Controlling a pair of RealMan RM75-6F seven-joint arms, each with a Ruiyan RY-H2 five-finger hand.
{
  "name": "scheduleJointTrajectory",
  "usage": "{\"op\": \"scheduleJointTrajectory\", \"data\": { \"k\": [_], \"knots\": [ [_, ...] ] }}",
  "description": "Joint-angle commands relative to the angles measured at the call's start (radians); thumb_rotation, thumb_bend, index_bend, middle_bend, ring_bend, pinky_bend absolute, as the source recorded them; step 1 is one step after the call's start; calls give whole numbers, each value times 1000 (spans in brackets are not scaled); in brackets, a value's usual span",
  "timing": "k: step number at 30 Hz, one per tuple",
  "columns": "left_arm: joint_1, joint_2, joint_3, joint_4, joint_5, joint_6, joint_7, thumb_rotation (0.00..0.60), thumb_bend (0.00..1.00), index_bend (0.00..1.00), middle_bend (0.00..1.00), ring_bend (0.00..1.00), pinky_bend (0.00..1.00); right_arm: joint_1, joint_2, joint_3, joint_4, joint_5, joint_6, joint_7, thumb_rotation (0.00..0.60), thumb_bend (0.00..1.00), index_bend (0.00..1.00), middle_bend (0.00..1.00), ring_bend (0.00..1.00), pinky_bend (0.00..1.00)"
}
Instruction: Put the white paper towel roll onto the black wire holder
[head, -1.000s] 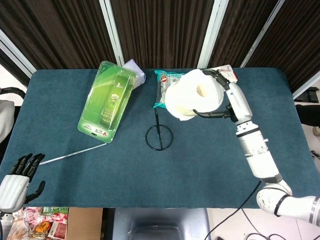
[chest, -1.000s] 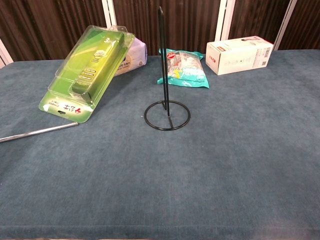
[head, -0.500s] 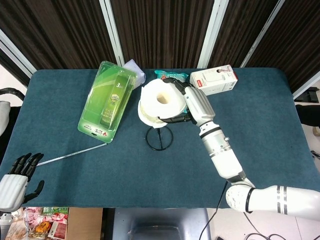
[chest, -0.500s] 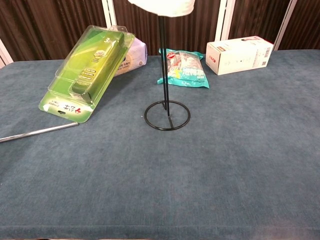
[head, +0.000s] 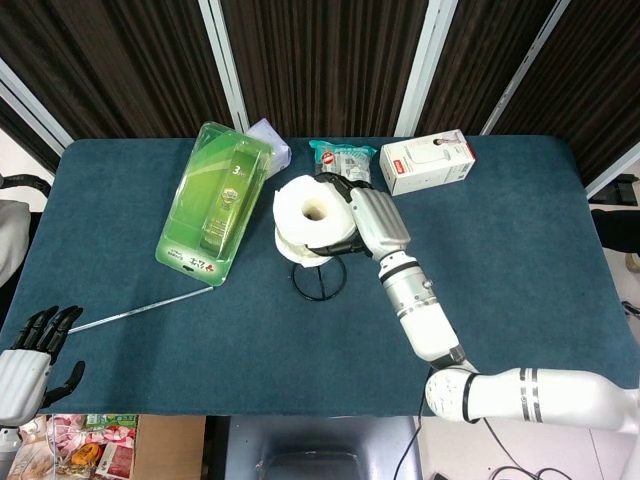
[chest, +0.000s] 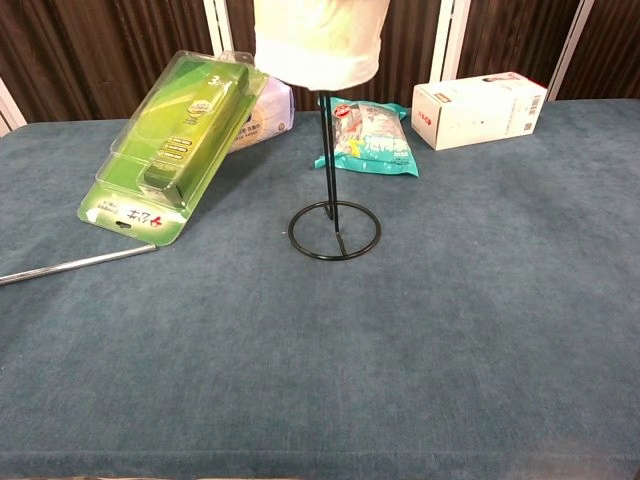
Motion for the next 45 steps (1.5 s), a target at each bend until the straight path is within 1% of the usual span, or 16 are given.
{"op": "scheduleJointTrajectory", "data": {
  "k": [1,3,4,5,7,10,14,21,24,25,28,31,35,38,42,45],
  "knots": [
    [0,0,-1,1,-1,0,-2,600,445,0,99,52,101,2,2,0,-7,35,-17,1,600,290,647,648,515,321],
    [0,0,-1,1,-1,-1,-3,600,445,0,99,52,101,2,10,0,-12,50,-30,1,600,290,511,603,465,310],
    [0,0,-1,1,-1,-1,-3,600,444,0,100,52,101,2,12,0,-13,55,-34,1,600,290,385,545,416,292],
    [-1,0,-1,1,-1,-1,-3,600,444,0,100,52,101,2,14,1,-15,61,-39,2,600,290,228,454,340,259],
    [0,0,0,1,0,-1,-3,600,444,0,100,52,101,2,34,2,-22,88,-78,8,600,284,11,262,178,172],
    [0,0,0,2,0,0,-3,600,444,0,100,52,101,-10,59,1,-19,72,-110,33,600,267,0,142,68,85],
    [2,1,0,1,0,3,-3,600,444,0,100,52,101,-21,80,-7,-9,55,-125,47,600,255,0,73,7,39],
    [3,1,1,-2,4,4,3,600,444,0,100,52,101,-41,118,-36,-23,11,-136,48,600,243,0,21,0,25],
    [3,1,2,-1,6,6,2,600,445,0,100,52,101,-93,155,-77,-78,-89,-104,49,600,243,0,3,0,17],
    [4,1,1,-1,6,7,1,600,445,0,100,52,101,-120,166,-98,-100,-137,-84,53,600,243,0,0,0,14],
    [4,-1,0,1,8,11,-1,600,445,0,100,51,101,-234,198,-211,-154,-336,-2,55,600,243,0,0,0,5],
    [9,0,0,4,12,23,-7,600,445,0,100,52,101,-361,204,-360,-134,-559,90,58,600,242,0,0,0,0],
    [11,-1,0,3,18,32,-5,600,445,0,100,52,101,-513,198,-544,-39,-783,172,99,600,243,0,0,0,0],
    [9,-4,-3,4,16,31,-2,600,445,0,101,52,101,-608,174,-632,61,-861,229,90,600,243,0,0,0,0],
    [8,-6,-4,8,21,33,1,600,444,0,100,52,101,-718,124,-678,169,-861,293,77,600,243,0,0,0,0],
    [9,-8,-5,10,21,34,3,600,445,0,100,52,101,-770,104,-675,211,-837,320,69,600,243,0,0,0,0]
  ]
}}
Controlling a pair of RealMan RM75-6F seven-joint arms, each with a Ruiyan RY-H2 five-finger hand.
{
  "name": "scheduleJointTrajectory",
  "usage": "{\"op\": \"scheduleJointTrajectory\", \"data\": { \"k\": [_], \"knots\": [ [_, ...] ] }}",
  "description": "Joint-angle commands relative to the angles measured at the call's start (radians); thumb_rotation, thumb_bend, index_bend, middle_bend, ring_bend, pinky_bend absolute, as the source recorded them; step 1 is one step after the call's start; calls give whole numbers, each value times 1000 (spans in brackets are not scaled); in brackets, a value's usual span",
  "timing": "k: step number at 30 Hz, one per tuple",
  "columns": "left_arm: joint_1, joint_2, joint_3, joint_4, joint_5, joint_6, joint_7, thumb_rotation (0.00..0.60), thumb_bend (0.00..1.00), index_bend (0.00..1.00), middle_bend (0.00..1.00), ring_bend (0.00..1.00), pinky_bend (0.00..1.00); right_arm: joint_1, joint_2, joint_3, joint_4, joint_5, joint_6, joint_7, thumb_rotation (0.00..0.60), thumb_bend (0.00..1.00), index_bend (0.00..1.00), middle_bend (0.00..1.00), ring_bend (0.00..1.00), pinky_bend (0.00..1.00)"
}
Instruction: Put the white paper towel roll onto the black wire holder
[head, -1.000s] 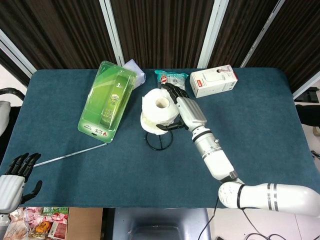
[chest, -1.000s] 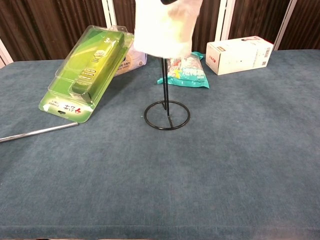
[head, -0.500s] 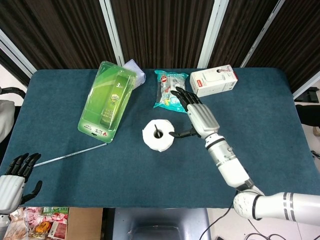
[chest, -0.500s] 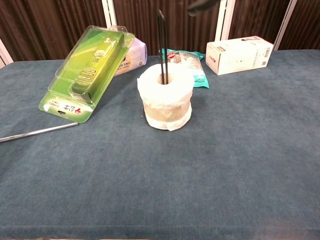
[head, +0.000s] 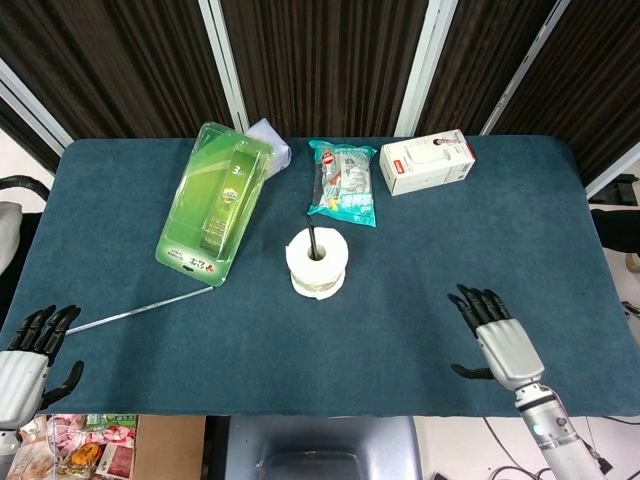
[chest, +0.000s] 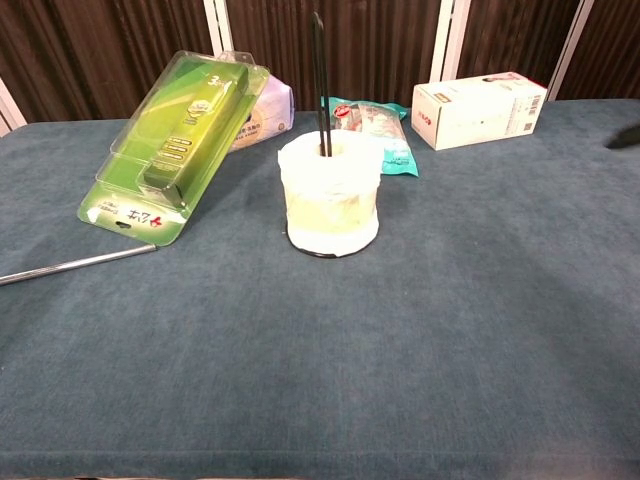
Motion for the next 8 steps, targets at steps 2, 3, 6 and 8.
{"op": "scheduleJointTrajectory", "data": {
  "k": [2,3,6,8],
  "knots": [
    [-2,-3,-1,2,-2,-4,3,600,445,0,101,52,101,-99,-36,-14,75,-31,101,-5,600,242,0,0,0,0],
    [-3,-5,-1,2,-2,-7,6,600,445,0,102,52,101,-108,-45,-1,84,-40,124,-6,600,242,0,0,0,0],
    [-4,-4,4,-2,3,-12,13,600,446,0,105,52,101,-128,-63,10,111,-59,140,-35,600,241,0,0,0,0],
    [-3,-6,5,-3,4,-11,19,600,445,0,106,52,100,-134,-60,18,108,-57,130,-30,600,241,0,0,0,0]
  ]
}}
